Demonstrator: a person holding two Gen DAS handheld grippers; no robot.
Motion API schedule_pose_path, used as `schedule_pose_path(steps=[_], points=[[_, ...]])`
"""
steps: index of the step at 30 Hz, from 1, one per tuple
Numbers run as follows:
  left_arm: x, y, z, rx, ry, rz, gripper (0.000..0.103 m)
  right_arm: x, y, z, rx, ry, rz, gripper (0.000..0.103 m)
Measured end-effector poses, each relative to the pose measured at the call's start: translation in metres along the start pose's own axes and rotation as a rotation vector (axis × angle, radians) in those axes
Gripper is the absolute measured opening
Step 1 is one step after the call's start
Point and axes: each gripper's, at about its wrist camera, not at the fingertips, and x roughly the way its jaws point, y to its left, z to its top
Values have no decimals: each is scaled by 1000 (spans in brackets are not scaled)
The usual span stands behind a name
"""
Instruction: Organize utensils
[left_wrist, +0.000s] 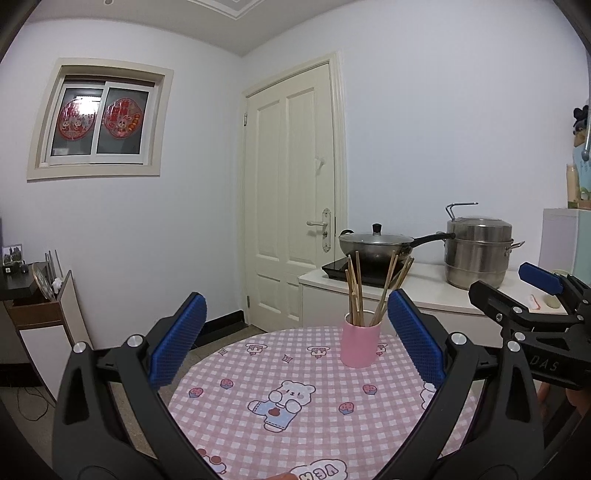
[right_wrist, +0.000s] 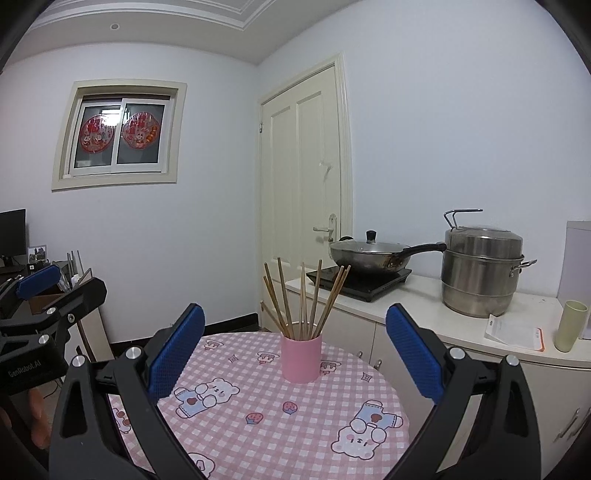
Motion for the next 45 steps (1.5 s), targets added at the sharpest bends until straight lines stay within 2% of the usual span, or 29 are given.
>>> schedule_pose_path(steps=[45], points=[[3, -1, -4, 17, 10, 38, 97, 0, 7, -2, 4, 8, 28, 95]])
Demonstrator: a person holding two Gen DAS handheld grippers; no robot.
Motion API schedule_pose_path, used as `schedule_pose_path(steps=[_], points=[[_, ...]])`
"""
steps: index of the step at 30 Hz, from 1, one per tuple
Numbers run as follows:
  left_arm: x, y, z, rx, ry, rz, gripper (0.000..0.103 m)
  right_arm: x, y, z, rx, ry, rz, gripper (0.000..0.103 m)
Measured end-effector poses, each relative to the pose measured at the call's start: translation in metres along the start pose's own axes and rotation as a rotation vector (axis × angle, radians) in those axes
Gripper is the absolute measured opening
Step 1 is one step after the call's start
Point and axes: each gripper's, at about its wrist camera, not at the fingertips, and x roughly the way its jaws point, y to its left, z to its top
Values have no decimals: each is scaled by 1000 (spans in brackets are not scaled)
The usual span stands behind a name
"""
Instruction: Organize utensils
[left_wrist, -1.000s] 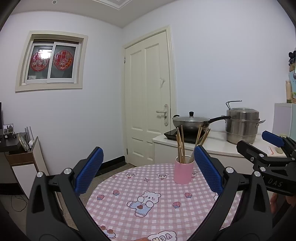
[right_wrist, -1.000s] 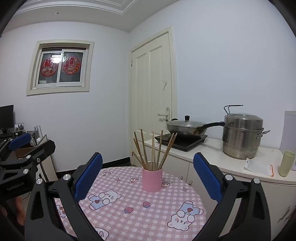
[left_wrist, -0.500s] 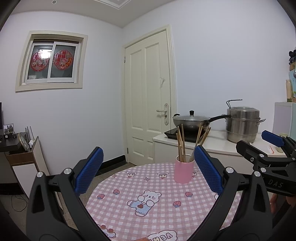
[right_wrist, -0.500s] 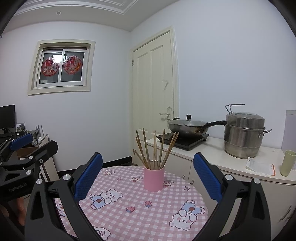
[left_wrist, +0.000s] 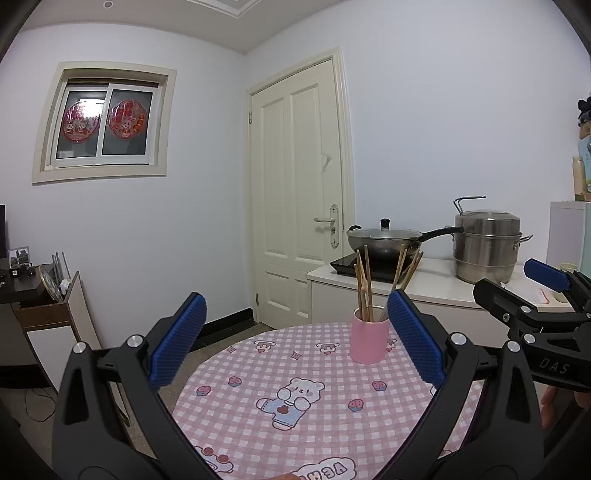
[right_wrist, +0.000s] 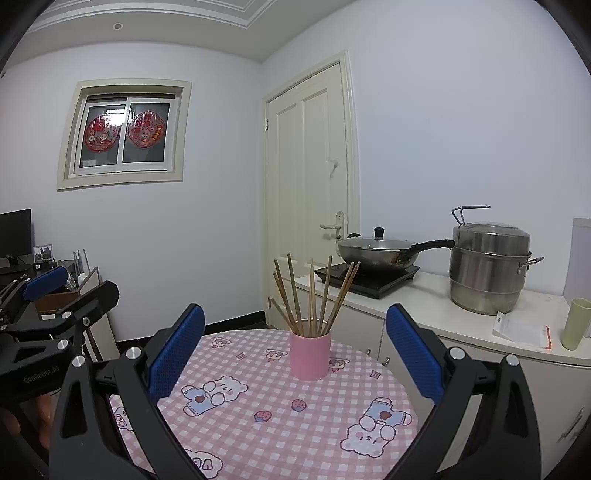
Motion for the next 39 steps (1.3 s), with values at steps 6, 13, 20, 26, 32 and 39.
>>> schedule_pose_path(steps=[6, 13, 20, 26, 32, 39], points=[[1, -1, -1, -2, 5, 3, 97, 1, -1, -1, 2, 3, 2, 95], [2, -3, -1, 0, 5, 8, 97, 2, -2, -1, 4, 4, 4, 95], [2, -6, -2, 4, 6, 11, 97, 1, -1, -3, 5, 6, 4, 95], [1, -6, -3, 4, 1, 17, 97, 2, -1, -3, 7, 6, 7, 95], [2, -8, -3, 10, -4, 22, 97, 1, 0, -5, 8, 8, 9, 95], [1, -9, -4, 13, -2, 20, 97, 1, 0, -4, 8, 10, 10, 95]])
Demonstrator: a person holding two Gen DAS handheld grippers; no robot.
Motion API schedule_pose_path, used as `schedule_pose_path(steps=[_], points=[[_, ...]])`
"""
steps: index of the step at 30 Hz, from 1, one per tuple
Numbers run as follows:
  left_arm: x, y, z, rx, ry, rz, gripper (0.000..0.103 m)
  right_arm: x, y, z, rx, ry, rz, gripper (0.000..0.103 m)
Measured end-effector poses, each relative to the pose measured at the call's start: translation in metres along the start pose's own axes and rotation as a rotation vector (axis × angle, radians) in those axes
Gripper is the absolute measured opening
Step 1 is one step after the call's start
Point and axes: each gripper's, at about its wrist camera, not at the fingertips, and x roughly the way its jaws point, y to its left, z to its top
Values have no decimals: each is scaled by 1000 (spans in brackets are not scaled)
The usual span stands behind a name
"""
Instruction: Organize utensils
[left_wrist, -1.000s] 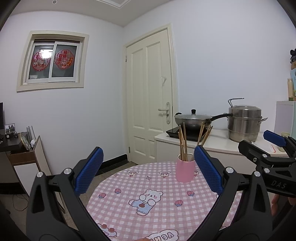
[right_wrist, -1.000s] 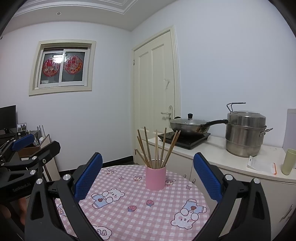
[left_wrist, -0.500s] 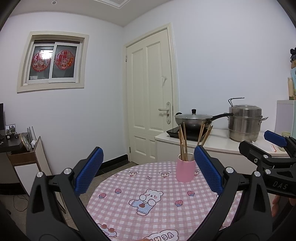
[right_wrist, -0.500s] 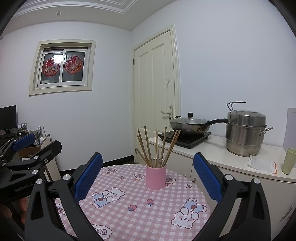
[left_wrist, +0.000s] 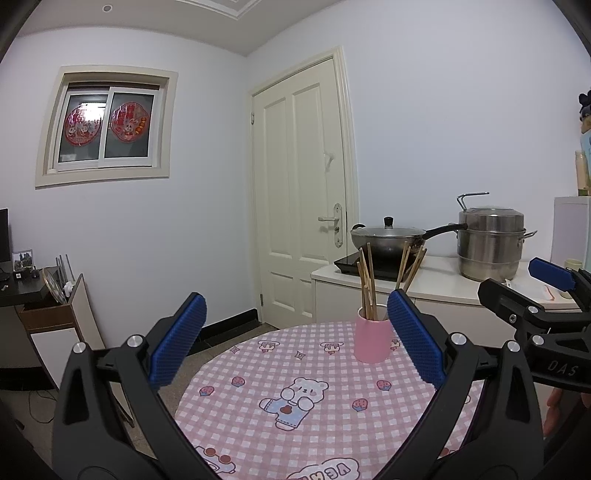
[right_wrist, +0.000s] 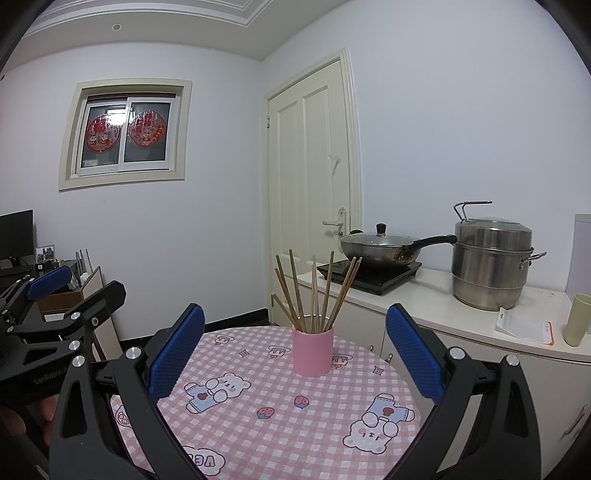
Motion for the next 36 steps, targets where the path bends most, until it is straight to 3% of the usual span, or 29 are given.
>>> schedule_pose_path(steps=[36], points=[[2, 2, 1, 9, 6, 2, 97, -1, 1, 0, -3, 1, 4, 95]])
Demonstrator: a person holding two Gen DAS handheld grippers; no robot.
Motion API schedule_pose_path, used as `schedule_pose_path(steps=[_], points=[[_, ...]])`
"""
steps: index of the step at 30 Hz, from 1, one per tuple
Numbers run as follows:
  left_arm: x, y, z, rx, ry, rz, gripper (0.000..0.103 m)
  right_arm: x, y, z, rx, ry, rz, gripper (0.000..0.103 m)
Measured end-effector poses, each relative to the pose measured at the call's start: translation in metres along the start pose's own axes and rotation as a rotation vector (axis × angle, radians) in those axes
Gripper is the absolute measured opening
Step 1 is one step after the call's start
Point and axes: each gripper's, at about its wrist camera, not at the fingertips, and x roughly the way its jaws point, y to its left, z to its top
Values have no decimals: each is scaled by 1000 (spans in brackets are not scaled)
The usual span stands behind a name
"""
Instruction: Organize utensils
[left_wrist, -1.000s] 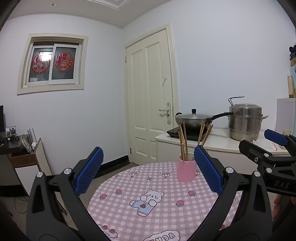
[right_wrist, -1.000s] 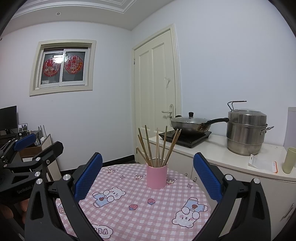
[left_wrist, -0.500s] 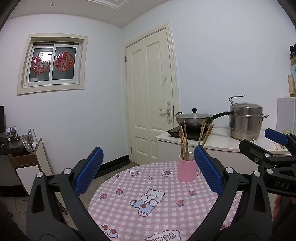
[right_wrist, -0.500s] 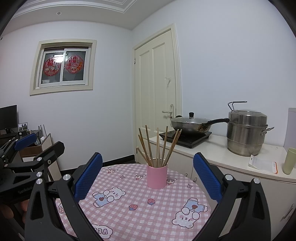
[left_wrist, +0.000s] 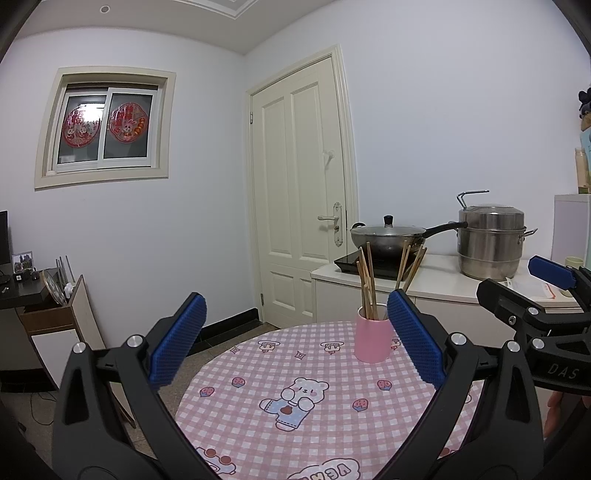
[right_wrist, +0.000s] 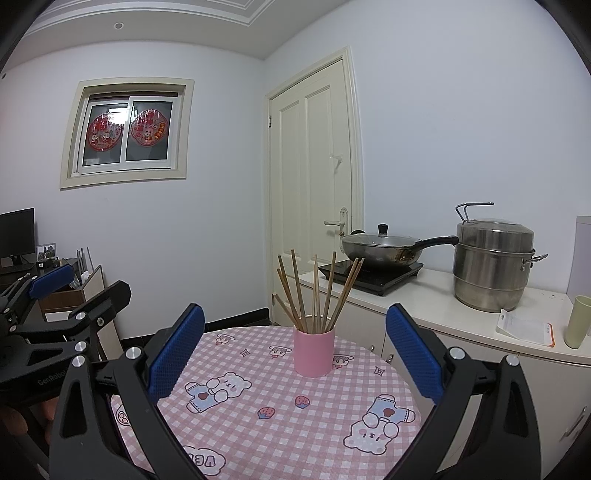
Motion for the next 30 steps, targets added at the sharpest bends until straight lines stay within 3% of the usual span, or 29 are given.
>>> schedule_pose_path(steps=[30], points=[[1, 1, -4, -3, 14, 0, 97, 1, 0, 0, -1, 6, 6, 95]])
